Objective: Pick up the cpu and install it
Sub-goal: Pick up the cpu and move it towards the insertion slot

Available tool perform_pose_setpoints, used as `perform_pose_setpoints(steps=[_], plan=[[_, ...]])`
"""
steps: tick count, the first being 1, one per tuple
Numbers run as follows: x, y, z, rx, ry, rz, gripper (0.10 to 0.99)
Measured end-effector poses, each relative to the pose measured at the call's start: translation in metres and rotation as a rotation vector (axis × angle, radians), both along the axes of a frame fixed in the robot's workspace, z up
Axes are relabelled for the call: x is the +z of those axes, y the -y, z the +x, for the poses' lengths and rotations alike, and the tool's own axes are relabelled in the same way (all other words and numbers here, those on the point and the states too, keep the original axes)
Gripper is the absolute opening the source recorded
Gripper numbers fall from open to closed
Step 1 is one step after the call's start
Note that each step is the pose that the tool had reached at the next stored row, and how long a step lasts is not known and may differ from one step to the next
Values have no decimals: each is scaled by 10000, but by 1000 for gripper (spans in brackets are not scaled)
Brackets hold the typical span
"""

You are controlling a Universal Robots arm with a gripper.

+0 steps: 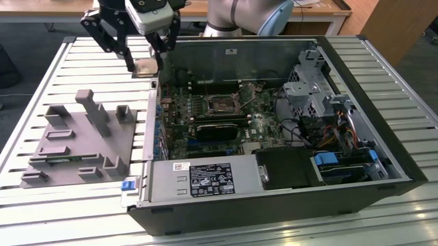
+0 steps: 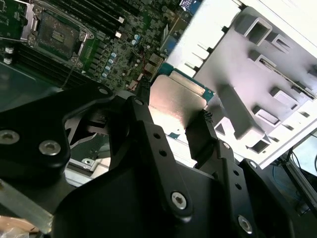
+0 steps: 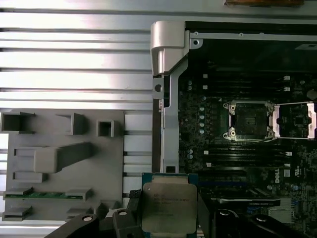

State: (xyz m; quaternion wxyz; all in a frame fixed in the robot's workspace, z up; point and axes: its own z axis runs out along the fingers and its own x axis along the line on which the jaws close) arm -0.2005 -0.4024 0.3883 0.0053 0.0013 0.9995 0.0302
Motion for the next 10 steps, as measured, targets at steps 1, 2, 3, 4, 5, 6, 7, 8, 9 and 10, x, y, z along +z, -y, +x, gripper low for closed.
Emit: perform_pose_setpoints(steps=[1,2,3,4,5,6,7,8,9,10], plan=[[0,0,11,0,1,0,537],[0,0,21,0,0,0,537],[-1,0,30,0,0,0,537],[-1,0,40,-1,0,0,537],[-1,0,49,0,0,0,537],[-1,0,60,0,0,0,537],[-1,0,69,0,0,0,537],[-1,0,78,0,0,-1,537],[-2,0,87,0,0,0,537],[-2,0,96,0,0,0,537]])
